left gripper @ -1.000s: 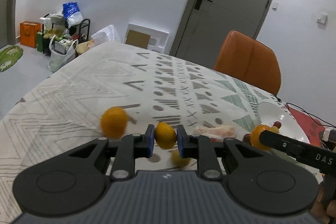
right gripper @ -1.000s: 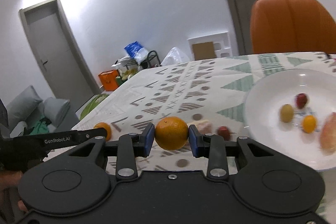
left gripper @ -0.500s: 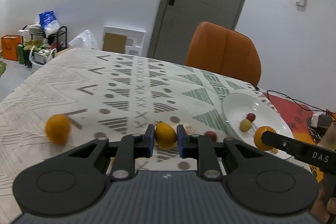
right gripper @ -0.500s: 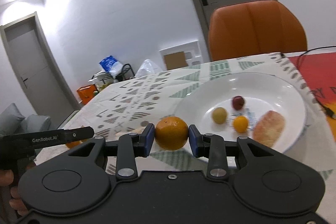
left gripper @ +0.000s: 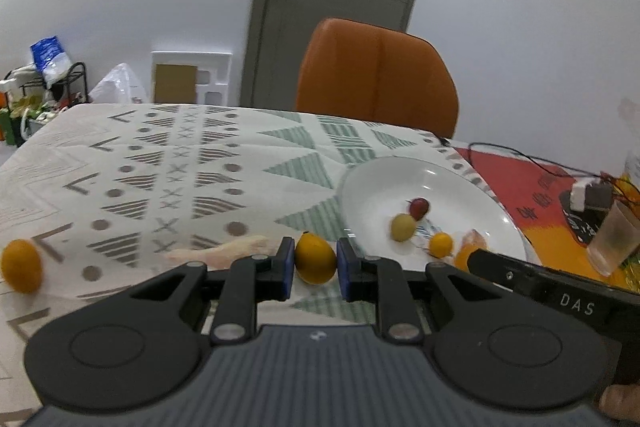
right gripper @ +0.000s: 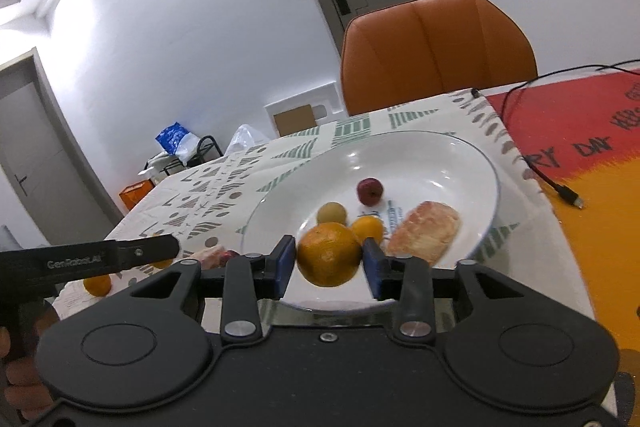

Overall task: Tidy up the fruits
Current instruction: 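Carry the yellow citrus and orange to the white plate and release both, then move the left gripper back and grasp the olive-green plum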

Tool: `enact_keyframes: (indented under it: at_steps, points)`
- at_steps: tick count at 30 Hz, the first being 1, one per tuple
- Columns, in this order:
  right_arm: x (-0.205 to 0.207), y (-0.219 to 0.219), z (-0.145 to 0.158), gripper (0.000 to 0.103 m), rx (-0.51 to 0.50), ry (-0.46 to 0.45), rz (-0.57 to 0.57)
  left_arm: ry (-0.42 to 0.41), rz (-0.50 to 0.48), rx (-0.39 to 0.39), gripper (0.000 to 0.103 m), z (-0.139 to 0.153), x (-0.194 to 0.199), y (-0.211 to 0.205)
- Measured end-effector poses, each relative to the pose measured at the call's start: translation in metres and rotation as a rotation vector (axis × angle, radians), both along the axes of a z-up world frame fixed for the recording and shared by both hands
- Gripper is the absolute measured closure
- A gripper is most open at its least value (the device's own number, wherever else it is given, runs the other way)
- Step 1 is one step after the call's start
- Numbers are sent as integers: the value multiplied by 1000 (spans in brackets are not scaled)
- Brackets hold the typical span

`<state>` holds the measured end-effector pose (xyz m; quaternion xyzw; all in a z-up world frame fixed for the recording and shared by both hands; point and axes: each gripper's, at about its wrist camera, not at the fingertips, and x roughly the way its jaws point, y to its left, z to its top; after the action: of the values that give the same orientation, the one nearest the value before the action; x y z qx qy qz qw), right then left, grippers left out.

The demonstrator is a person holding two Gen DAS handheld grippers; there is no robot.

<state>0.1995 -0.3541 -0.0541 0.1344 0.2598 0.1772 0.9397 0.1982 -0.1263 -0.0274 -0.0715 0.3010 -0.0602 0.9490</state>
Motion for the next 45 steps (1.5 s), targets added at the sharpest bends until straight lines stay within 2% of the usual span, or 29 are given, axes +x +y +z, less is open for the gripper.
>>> enact_keyframes:
  at_steps: [9,12,20,22,27,31,33,36,38,45]
  points:
    - [-7,-35,3,60,70,-27,-20,13,-71,22,82,-3,15,-52]
    - [-11,-42,6,52,64,-42,-29,19,-89,34,82,-3,20,-62]
    - [-10,-54,4,47,76,-36,-54,35,-105,52,82,-4,31,-74]
    - [-10,-54,3,46,72,-33,-56,30,-99,60,79,-4,32,-75]
    - [-11,-56,4,45,66,-34,-58,43,-90,54,78,-5,32,-71]
    - [-12,-51,6,41,46,-42,-58,40,-82,49,77,-2,27,-63]
    - [-13,-47,8,40,34,-43,-55,31,-72,51,73,0,23,-57]
    - [-14,-41,12,38,5,-46,-62,21,-53,65,61,2,16,-46]
    - [-15,-37,15,29,-12,-52,-74,15,-40,74,50,5,12,-40]
    - [-18,-15,21,22,-65,-53,-81,-10,19,68,31,13,-7,-7]
